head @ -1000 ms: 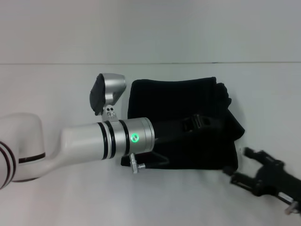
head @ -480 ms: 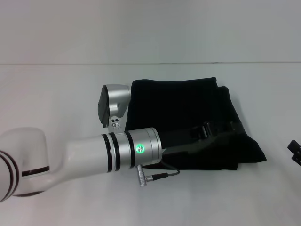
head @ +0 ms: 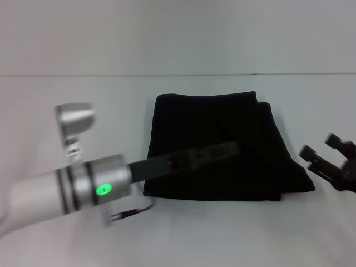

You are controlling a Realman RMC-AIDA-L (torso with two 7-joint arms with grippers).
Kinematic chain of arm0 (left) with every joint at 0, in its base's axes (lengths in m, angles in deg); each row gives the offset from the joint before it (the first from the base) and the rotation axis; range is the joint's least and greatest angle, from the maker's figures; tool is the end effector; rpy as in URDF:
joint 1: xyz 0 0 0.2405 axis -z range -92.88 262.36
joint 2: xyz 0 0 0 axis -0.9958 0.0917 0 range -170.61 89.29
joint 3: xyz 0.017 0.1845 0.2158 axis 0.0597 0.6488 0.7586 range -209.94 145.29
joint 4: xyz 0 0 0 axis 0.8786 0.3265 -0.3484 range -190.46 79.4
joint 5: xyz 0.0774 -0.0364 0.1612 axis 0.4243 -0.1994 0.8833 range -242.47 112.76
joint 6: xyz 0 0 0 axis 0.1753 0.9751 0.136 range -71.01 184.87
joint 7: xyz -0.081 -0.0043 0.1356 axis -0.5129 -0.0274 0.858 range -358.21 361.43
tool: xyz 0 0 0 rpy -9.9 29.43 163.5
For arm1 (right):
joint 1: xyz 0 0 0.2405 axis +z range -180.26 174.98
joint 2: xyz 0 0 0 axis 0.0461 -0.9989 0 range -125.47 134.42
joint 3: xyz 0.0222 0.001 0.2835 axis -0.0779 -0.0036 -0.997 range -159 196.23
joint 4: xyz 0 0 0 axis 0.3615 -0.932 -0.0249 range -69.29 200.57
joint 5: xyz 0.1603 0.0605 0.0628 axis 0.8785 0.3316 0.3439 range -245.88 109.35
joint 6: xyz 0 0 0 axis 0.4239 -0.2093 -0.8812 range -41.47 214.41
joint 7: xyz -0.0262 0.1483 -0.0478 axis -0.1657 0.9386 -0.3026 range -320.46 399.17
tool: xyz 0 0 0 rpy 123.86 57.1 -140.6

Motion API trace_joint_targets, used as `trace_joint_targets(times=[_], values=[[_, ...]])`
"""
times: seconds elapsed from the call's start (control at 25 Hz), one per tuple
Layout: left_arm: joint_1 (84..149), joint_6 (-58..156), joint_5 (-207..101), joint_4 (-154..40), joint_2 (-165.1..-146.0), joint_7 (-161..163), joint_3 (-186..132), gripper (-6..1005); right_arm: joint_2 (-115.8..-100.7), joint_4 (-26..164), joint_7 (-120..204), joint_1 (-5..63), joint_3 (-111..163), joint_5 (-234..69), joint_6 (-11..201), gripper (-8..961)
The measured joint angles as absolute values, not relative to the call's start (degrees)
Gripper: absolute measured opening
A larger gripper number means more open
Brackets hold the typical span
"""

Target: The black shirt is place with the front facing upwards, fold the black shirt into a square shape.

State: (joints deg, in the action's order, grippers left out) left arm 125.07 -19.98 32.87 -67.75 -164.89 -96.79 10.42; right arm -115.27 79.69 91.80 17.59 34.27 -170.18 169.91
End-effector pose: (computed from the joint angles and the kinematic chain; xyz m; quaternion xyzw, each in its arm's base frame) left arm -0.1963 0.3368 -0.1118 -0.7886 -0.4931 -0.3672 0.0065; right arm 0.3322 0.2850 -0.0226 -0.7941 0.3078 0.3775 0.3636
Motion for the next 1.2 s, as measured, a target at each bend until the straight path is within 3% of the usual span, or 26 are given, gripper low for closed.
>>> trace_joint_targets(times=[0.12, 0.24, 0.68, 0.92, 1.2], values=[[119.3, -22.7, 32.9, -73.6, -164.64, -92.1, 11.7, 883, -115.32, 85.2, 99.7, 20.9, 38.0, -172.3, 170.2, 944], [115.0, -26.5, 32.9, -77.0, -164.55, -85.2, 11.9, 923, -115.30, 93.5, 111.6, 24.3, 43.4, -173.9, 169.6, 942], [108.2, -32.2, 36.5, -78.4, -162.71, -69.1, 13.0, 923, -115.23, 131.2, 169.9, 39.8, 67.1, -206.2, 168.8, 916], [105.4, -33.8, 37.4, -79.7, -162.51, -62.9, 12.8, 922, -116.22, 130.2, 185.3, 51.5, 71.5, -225.0, 175.7, 878], [104.5, -34.0, 37.5, -79.8, -162.60, -61.4, 13.0, 922, -116.56, 124.2, 191.6, 55.8, 84.5, -230.4, 171.8, 877]])
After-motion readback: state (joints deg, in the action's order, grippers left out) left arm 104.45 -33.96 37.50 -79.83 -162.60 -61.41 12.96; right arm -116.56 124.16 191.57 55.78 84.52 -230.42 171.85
